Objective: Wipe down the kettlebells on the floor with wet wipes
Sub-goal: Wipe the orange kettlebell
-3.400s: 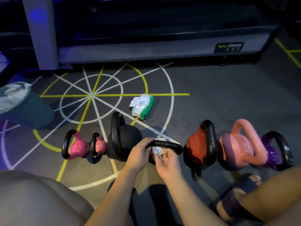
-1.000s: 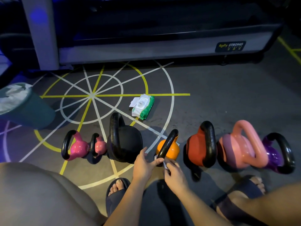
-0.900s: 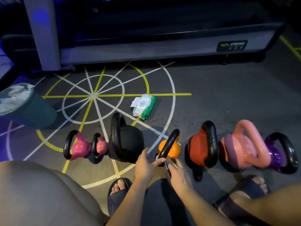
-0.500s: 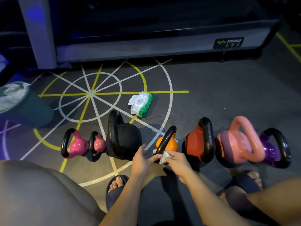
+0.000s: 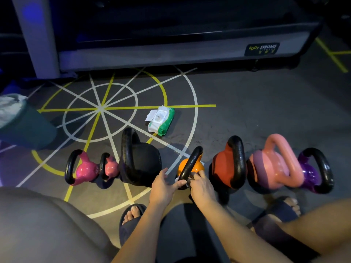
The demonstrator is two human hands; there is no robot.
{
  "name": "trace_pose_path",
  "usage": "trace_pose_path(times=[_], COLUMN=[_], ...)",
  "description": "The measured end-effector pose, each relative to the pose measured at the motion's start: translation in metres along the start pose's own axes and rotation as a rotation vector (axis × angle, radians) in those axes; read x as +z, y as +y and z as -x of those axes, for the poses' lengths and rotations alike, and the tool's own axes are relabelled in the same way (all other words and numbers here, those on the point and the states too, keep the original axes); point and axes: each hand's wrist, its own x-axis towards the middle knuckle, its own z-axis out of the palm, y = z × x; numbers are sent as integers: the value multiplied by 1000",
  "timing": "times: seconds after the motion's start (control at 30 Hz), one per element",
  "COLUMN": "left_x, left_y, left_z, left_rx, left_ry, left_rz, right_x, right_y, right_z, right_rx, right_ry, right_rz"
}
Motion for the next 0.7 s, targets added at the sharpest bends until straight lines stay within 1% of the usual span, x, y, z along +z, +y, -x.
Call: trace_pose_path(times=[0.03,0.1,0.17,0.2,0.27,0.33,0.37,0.4,0.43,0.47,0.5,0.57,0.6,0.63,0.67,0.7], left_x=[0,0,1,1,1,1,0,0,1,1,1,1,1,0,0,0], left_y=[0,1,0,1,1,1,1,0,0,0,0,-1,-1,0,0,1], left_z=[1,2,1,1,1,1,1,1,1,0,1,2,2,2,2,2], left_rx=[19,41,31,17,-8,-29,-36,-40,-40,-36,-32,-30,-30,-27,-24,-19], left_ry=[0,2,3,5,12,16,18,19,19,19,18,12,12,16,20,22], left_rz=[-26,-59,-55,-44,-9,25,33,38,40,40,39,48,50,42,26,9], right_x=[1,2,-1,-4,-17,-27,-30,-29,-28,-28,-26,-20,-14,-8,-2,4], right_y=[-1,-2,0,3,5,7,9,12,13,10,7,-2,-5,-8,-7,-5], right_z=[-1,-2,-3,-4,-2,1,3,2,0,-2,-5,-9,-9,-7,-3,1], right_rx=[-14,7,52,63,110,201,263,314,344,345,318,206,138,91,82,100], right_ry=[24,50,-2,-54,-169,-269,-292,-267,-236,-214,-182,-100,-71,-50,-38,-16], right_rz=[-1,-93,-251,-369,-741,-1197,-1418,-1570,-1641,-1557,-1353,-822,-623,-493,-437,-435])
